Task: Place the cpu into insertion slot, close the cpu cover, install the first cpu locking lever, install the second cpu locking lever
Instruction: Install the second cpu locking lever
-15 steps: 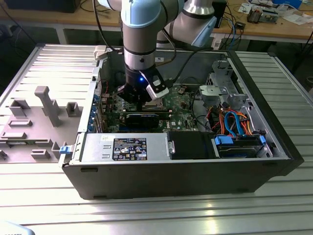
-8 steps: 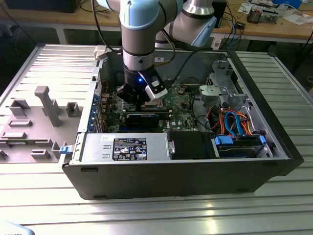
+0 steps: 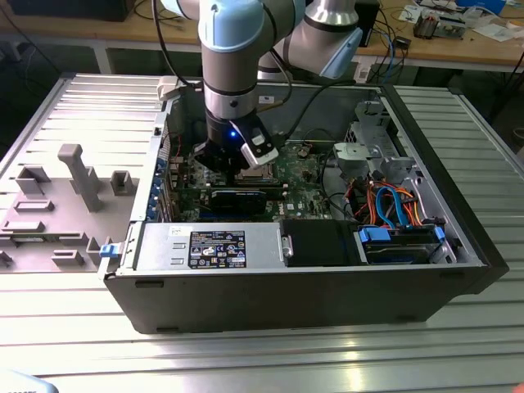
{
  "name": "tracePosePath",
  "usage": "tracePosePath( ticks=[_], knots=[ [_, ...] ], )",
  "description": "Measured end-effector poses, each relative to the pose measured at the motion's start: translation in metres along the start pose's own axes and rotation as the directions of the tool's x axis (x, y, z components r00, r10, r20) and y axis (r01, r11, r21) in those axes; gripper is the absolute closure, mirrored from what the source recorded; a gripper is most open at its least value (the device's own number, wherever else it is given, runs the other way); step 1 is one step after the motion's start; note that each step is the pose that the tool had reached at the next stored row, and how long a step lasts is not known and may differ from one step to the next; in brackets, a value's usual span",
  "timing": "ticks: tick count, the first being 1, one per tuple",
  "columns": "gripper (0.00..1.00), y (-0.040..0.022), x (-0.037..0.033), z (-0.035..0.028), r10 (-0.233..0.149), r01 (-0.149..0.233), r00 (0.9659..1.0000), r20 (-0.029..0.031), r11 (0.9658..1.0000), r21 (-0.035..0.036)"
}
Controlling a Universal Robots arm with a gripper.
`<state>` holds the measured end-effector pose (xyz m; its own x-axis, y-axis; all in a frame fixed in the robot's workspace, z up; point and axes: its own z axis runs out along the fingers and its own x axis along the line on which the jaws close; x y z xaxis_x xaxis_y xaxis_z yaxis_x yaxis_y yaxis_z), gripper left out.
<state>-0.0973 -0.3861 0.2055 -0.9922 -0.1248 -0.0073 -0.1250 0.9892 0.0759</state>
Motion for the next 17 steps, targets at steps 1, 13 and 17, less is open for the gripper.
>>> tracePosePath(
  ticks=[1,13,17],
  knots=[
    [0.89,0.0005,0.0000,0.0005,0.000,0.000,1.0000,0.0006,1.0000,-0.0031],
    [0.89,0.0038,0.0004,-0.0020,-0.005,0.005,1.0000,0.0025,0.9999,-0.0162],
    [0.89,0.0071,-0.0035,-0.0044,-0.007,0.007,1.0000,0.0014,0.9999,-0.0109]
  ],
)
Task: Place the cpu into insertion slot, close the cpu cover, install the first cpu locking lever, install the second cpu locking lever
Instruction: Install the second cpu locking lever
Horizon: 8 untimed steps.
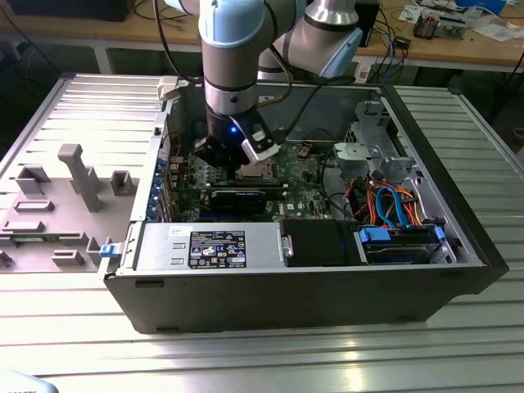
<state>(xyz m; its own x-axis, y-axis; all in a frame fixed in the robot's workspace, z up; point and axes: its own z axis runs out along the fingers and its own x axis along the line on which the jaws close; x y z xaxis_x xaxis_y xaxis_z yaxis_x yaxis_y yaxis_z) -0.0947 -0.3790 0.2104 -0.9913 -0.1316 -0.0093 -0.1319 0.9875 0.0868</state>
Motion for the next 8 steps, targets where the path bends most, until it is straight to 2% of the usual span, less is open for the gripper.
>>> tracePosePath(
  ticks=[3,5,7,8],
  knots=[
    [0.89,0.0048,-0.0073,0.0005,0.000,0.000,1.0000,-0.0019,1.0000,0.0075],
    [0.89,0.0091,-0.0152,0.0009,0.000,0.000,1.0000,-0.0055,0.9997,0.0226],
    [0.89,0.0124,-0.0214,0.0013,0.001,0.000,1.0000,-0.0081,0.9995,0.0325],
    [0.89,0.0148,-0.0251,0.0015,0.001,0.000,1.0000,-0.0095,0.9994,0.0346]
  ],
)
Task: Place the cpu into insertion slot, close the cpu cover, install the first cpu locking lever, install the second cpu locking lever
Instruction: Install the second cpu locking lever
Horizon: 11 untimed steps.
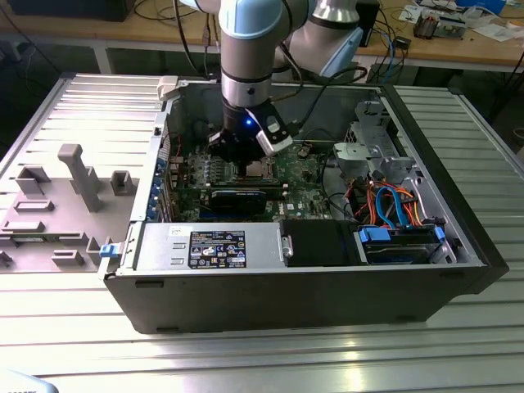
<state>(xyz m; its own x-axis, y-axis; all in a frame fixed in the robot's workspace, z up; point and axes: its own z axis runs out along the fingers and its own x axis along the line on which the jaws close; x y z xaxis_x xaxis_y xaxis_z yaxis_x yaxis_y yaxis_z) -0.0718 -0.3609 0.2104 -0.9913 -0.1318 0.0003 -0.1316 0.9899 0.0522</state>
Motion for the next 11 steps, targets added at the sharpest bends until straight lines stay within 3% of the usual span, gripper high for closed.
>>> tracePosePath(
  ticks=[5,7,11],
  knots=[
    [0.89,0.0099,-0.0147,0.0005,0.000,0.000,1.0000,-0.0048,1.0000,0.0039],
    [0.89,0.0148,-0.0168,-0.0002,0.000,0.000,1.0000,-0.0056,1.0000,0.0097],
    [0.89,0.0213,-0.0176,-0.0117,0.000,0.000,1.0000,-0.0066,0.9998,0.0175]
  ],
)
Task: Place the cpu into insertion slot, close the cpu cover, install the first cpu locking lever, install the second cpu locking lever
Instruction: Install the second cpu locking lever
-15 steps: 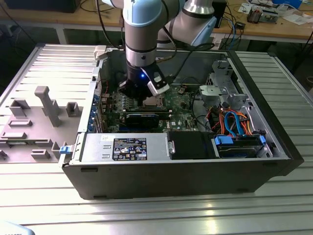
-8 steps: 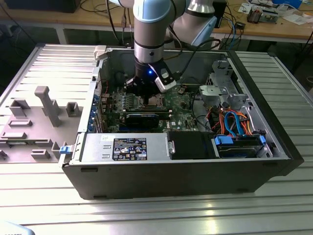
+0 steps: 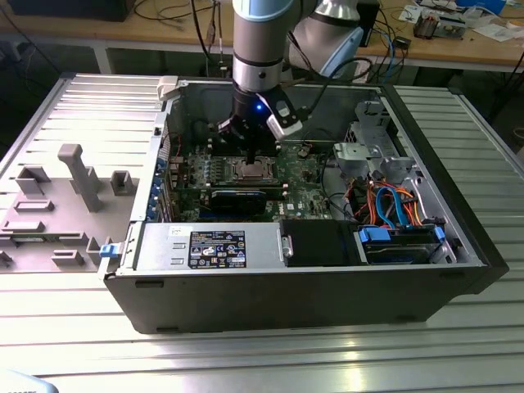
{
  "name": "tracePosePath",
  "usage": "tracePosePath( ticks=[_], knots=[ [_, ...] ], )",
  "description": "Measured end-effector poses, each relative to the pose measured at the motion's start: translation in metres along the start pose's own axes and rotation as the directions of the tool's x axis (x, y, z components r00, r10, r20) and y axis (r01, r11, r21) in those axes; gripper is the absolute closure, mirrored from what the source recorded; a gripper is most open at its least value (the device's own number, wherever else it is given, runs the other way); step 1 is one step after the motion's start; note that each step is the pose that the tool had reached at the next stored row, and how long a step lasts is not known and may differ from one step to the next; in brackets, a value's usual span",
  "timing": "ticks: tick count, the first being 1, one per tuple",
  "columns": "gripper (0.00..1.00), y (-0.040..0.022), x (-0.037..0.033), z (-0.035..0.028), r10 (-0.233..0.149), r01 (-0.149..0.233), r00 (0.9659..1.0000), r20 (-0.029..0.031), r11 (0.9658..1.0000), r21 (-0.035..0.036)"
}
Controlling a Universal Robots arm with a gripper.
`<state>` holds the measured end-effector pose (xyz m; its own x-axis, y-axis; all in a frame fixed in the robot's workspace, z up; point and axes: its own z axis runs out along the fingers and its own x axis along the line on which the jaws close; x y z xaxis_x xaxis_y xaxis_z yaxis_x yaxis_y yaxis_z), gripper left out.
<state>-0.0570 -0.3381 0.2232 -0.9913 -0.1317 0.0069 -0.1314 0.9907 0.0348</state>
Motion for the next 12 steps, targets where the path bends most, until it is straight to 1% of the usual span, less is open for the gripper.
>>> tracePosePath(
  ticks=[1,3,4,7,12],
  knots=[
    [0.89,0.0005,0.0000,-0.0021,0.000,0.000,1.0000,0.0000,1.0000,0.0005],
    [0.89,0.0014,-0.0001,-0.0085,0.000,0.000,1.0000,-0.0002,1.0000,0.0013],
    [0.89,0.0015,-0.0001,-0.0100,0.000,0.000,1.0000,-0.0002,1.0000,0.0014],
    [0.89,0.0019,-0.0001,-0.0122,0.000,0.000,1.0000,-0.0006,1.0000,0.0036],
    [0.89,0.0019,-0.0001,-0.0127,0.000,0.000,1.0000,-0.0006,1.0000,0.0042]
  ],
)
